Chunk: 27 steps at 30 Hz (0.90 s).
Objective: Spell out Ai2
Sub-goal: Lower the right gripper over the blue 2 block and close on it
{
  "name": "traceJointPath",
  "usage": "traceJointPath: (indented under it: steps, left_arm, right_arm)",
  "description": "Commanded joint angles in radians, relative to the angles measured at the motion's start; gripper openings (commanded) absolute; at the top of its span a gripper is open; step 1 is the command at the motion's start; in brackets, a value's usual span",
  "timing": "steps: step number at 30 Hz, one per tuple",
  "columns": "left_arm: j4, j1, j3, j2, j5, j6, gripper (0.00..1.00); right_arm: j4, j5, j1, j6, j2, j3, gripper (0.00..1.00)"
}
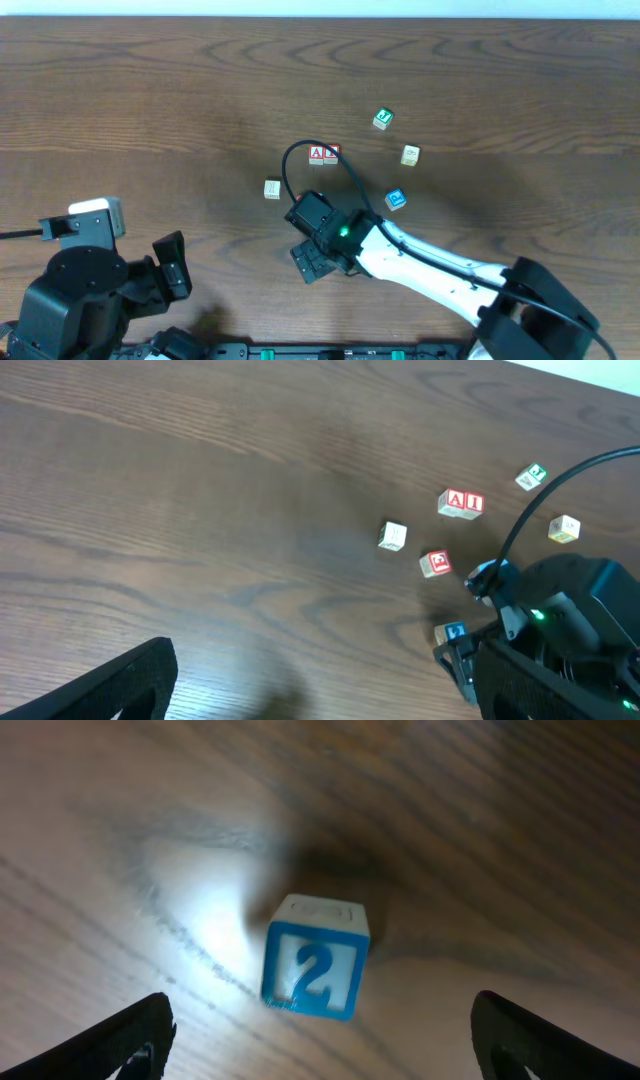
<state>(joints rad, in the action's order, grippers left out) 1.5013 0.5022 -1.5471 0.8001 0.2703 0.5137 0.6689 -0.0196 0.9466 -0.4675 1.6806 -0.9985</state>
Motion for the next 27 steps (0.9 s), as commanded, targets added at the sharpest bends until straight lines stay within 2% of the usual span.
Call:
traceJointPath:
  steps: [1, 6, 22, 24, 27]
  left_arm:
    - [0.01, 0.003, -0.006, -0.004, 0.027, 0.003, 0.95]
    - [0.01, 0.003, -0.006, -0.004, 0.029, 0.003, 0.95]
    - [0.011, 0.003, -0.006, -0.004, 0.029, 0.003, 0.96]
    - [0.01, 0.003, -0.006, -0.004, 0.029, 0.003, 0.95]
    - [0.011, 0.003, -0.006, -0.004, 0.029, 0.003, 0.95]
  right_arm:
    - [-0.009, -0.026, 0.012, -0.037, 0.007, -0.001, 0.93]
    - [-0.016, -0.043, 0.012, -0.037, 0.007, -0.001, 0.86]
    - [-0.034, -0.059, 0.012, -0.06, 0.059, 0.0, 0.84]
    - [-0.037, -0.059, 0.012, -0.06, 0.059, 0.0, 0.78]
    - [-0.038, -0.059, 0.012, -0.06, 0.059, 0.0, 0.61]
